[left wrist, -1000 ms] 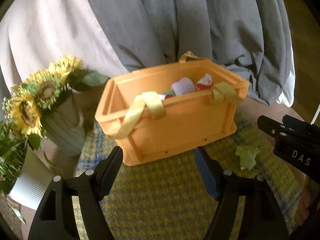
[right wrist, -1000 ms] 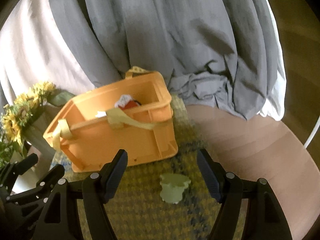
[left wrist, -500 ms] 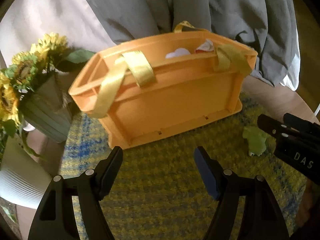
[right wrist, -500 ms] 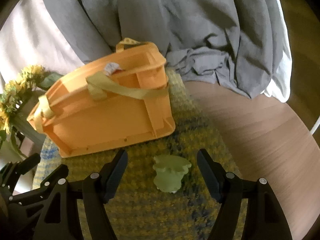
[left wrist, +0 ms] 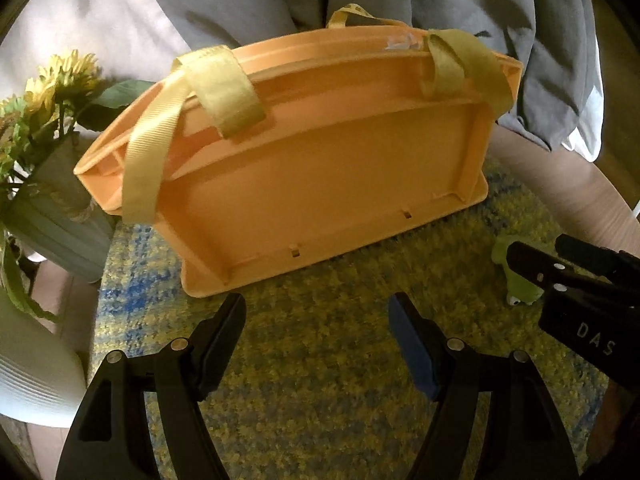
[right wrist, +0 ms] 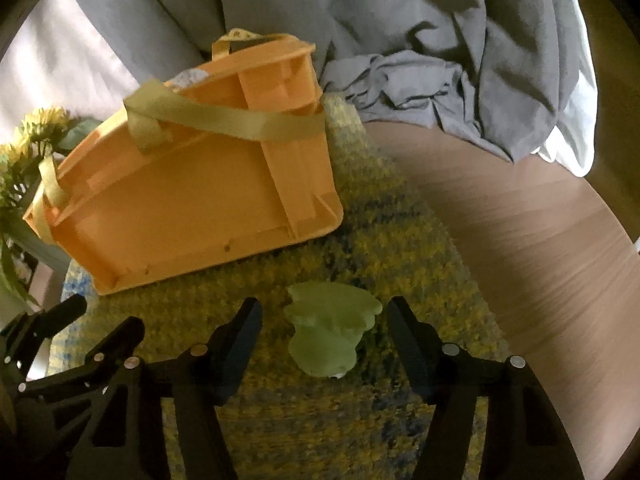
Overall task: Organize soft objects
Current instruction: 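Close the right gripper on the green frog plush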
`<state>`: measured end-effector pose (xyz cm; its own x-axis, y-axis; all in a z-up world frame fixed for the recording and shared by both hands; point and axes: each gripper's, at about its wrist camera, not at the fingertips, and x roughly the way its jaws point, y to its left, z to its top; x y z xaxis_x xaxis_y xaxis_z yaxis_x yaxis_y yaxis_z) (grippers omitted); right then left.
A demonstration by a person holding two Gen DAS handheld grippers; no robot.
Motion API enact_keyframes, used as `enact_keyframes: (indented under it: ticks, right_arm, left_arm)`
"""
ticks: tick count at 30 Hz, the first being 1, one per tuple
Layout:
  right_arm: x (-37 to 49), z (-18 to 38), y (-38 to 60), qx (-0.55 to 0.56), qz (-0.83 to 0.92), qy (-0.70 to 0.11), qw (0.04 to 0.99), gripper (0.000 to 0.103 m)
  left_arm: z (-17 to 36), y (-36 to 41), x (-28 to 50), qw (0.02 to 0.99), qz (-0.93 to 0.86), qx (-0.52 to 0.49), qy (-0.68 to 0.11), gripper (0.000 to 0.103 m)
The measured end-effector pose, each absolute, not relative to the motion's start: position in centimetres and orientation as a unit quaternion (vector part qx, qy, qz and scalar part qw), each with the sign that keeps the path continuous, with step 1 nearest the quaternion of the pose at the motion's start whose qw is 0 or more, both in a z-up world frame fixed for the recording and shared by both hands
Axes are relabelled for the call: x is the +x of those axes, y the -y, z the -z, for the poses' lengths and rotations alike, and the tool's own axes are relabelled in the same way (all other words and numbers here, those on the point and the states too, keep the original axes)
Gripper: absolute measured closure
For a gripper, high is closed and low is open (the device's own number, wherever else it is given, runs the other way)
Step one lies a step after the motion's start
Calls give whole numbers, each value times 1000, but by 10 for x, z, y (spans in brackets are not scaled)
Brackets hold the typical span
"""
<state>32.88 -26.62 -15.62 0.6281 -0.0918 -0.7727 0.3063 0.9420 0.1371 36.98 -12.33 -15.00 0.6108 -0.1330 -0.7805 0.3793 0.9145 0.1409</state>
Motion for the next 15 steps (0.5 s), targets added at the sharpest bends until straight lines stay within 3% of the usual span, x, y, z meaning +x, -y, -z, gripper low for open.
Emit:
enact_keyframes:
  ticks: [9, 15]
  right_arm:
    - [333, 164, 266, 114, 111, -426, 891, 54]
    - [332, 164, 266, 110, 109, -424, 892, 56]
  left_arm:
    - [151, 126, 372, 885, 140, 151, -417, 30]
    - [147, 126, 370, 887, 141, 150, -413, 30]
